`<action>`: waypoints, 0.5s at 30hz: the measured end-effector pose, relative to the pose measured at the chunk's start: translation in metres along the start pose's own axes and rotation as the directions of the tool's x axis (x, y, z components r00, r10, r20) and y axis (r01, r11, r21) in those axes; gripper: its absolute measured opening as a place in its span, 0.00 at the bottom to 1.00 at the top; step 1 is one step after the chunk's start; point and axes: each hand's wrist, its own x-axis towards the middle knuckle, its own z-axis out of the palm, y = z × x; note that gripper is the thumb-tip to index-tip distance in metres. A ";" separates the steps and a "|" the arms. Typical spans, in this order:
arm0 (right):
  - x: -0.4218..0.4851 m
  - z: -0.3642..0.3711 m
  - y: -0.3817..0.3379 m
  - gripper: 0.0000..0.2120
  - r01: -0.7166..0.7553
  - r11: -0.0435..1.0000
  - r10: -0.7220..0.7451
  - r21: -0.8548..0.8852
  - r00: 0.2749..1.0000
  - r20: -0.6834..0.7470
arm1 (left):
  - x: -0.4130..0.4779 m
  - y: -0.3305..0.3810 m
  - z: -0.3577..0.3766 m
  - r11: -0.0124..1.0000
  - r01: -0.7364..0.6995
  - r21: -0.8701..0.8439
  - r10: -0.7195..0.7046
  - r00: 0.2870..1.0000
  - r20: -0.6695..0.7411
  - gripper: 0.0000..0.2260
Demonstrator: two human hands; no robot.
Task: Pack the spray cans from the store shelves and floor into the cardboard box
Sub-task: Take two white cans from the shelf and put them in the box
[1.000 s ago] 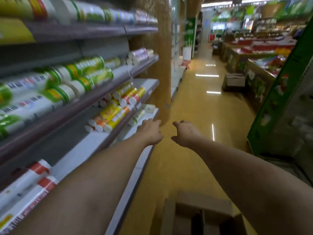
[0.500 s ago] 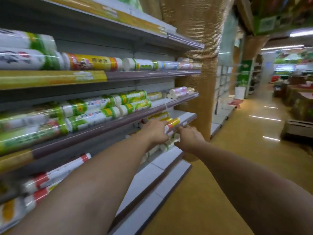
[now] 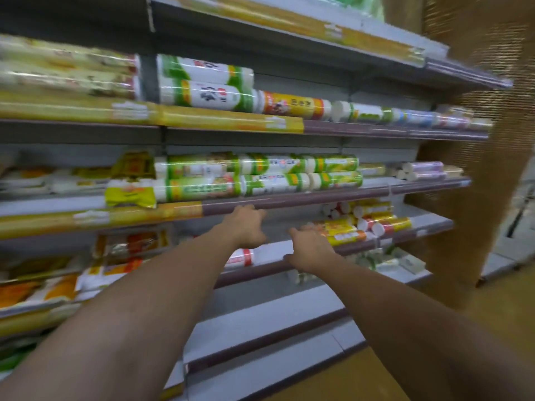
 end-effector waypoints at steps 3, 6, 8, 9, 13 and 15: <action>0.011 0.003 -0.045 0.27 0.086 0.996 -0.086 -0.009 0.996 0.000 | -0.025 -0.044 -0.006 0.997 0.080 -0.001 -0.079 0.996 -0.031 0.30; 0.022 0.010 -0.094 0.25 0.166 0.986 -0.166 0.019 0.986 0.014 | -0.057 -0.089 -0.013 0.984 0.176 0.001 -0.176 0.983 -0.043 0.28; 0.026 0.015 -0.130 0.26 0.223 0.974 -0.224 0.026 0.974 0.028 | -0.080 -0.124 -0.014 0.974 0.224 0.017 -0.224 0.974 -0.023 0.27; 0.026 0.019 -0.150 0.27 0.255 0.967 -0.255 0.030 0.966 0.034 | -0.092 -0.143 -0.014 0.966 0.260 0.019 -0.259 0.966 -0.016 0.27; 0.017 0.041 -0.226 0.28 0.387 0.921 -0.389 0.032 0.919 0.062 | -0.147 -0.212 -0.017 0.918 0.396 0.032 -0.396 0.918 -0.003 0.32; 0.015 0.055 -0.259 0.29 0.433 0.901 -0.433 0.028 0.897 0.089 | -0.171 -0.244 -0.015 0.887 0.462 0.009 -0.462 0.887 0.007 0.31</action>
